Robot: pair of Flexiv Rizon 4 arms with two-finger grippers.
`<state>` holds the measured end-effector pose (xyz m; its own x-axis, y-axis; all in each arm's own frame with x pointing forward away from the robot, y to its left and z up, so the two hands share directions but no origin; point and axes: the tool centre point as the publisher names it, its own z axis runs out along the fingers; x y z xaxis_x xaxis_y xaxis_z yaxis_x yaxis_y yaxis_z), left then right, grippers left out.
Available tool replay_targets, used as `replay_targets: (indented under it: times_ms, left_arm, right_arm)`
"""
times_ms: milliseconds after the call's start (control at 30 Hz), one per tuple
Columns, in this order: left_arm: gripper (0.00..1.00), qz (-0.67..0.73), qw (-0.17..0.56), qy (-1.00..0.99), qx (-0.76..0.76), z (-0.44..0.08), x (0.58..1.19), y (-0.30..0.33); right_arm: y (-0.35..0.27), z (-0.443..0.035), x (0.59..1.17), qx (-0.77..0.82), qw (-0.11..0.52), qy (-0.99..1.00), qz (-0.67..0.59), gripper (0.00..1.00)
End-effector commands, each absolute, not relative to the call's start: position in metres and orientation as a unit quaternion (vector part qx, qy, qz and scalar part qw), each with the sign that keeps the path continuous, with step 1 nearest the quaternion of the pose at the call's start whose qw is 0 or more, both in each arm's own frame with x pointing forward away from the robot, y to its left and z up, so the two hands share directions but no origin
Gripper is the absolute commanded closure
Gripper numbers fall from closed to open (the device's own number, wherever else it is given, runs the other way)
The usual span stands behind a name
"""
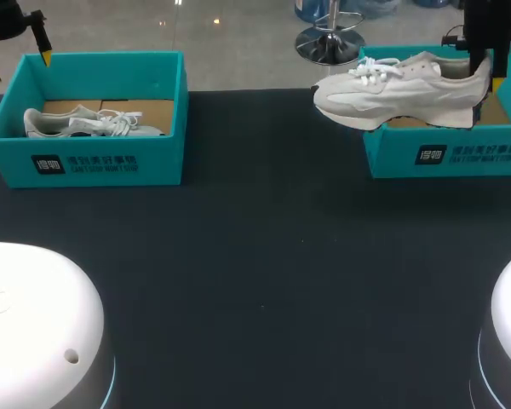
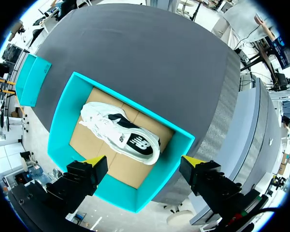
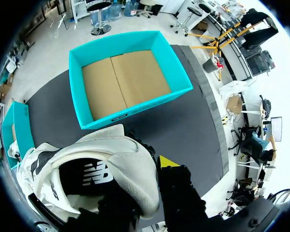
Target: Take the shoe out of the shoebox, open the shoe tongue, remove and reinsert the insole, then place the shoe into the shoebox
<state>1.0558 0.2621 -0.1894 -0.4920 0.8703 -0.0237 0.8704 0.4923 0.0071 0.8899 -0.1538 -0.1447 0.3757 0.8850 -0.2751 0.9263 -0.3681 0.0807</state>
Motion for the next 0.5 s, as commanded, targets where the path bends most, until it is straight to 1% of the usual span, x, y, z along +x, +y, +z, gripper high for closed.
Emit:
replay_targets:
  times_ms: [33,300,400,500]
  left_arm:
    - [0.00,-0.002,0.011,0.863,0.504,-0.189,1.056,0.263]
    - [0.00,-0.002,0.011,0.863,0.504,-0.189,1.056,0.263]
    - [0.00,-0.002,0.011,0.863,0.504,-0.189,1.056,0.263]
    - [0.00,-0.002,0.011,0.863,0.504,-0.189,1.056,0.263]
  right_arm:
    - [-0.138,-0.151,0.864,0.812,0.152,0.560,-0.058,1.00]
    - [-0.101,-0.167,0.826,0.806,0.134,0.573,-0.070,1.00]
    - [-0.082,-0.174,0.809,0.808,0.137,0.569,-0.073,1.00]
    - [-0.069,-0.179,0.792,0.814,0.120,0.565,-0.066,1.00]
